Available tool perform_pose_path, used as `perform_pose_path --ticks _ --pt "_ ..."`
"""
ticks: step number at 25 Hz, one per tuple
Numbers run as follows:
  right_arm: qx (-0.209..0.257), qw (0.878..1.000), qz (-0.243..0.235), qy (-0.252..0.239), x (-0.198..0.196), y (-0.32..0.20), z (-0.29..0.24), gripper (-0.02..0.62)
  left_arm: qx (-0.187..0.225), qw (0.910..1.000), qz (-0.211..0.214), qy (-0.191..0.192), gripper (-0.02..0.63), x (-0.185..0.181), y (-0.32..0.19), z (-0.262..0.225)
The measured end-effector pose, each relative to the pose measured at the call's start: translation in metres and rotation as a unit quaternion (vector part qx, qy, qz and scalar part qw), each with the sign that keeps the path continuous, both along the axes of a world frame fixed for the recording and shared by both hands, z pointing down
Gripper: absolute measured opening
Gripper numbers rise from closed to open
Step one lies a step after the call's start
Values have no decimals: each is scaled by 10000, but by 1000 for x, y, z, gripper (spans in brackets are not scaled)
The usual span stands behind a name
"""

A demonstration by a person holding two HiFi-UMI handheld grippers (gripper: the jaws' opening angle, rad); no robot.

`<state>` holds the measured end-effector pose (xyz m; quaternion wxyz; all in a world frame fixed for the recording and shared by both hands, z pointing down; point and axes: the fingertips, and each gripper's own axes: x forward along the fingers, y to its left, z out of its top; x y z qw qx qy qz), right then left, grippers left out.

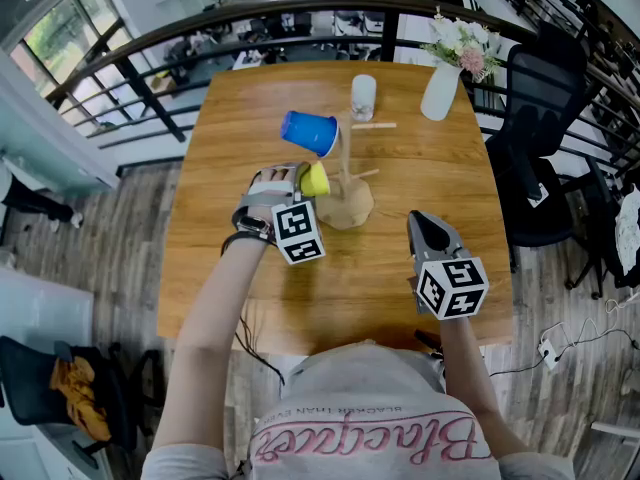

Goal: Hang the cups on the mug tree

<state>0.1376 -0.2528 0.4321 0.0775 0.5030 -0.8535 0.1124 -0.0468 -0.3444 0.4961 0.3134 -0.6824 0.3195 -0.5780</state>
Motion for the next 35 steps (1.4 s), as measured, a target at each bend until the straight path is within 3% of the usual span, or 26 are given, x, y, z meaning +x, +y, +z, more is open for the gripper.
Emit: perform_pose_path --ticks 4,8,15,22,25,33,35 --pt "5 10000 14 -21 0 1 -1 2 -17 9992 267 -298 301 5 1 3" --pt "5 10000 -9 2 0 2 0 2 17 9946 579 -865 302 9 -3 8" --pt "-25 10000 40 14 6 1 0 2 118 9743 1172 -1920 304 15 -13 19" --pt "-64 9999 126 19 14 2 2 2 -36 9577 1510 -2451 311 19 -15 32" --pt "-73 9999 146 15 15 3 3 2 -154 9587 1449 -2441 361 17 -14 38" --pt "-78 9999 102 -13 10 8 3 2 -212 9829 837 -1624 563 6 -10 21" --pt "-79 10000 56 -15 5 12 3 2 -224 9869 663 -1450 588 -2 -6 16"
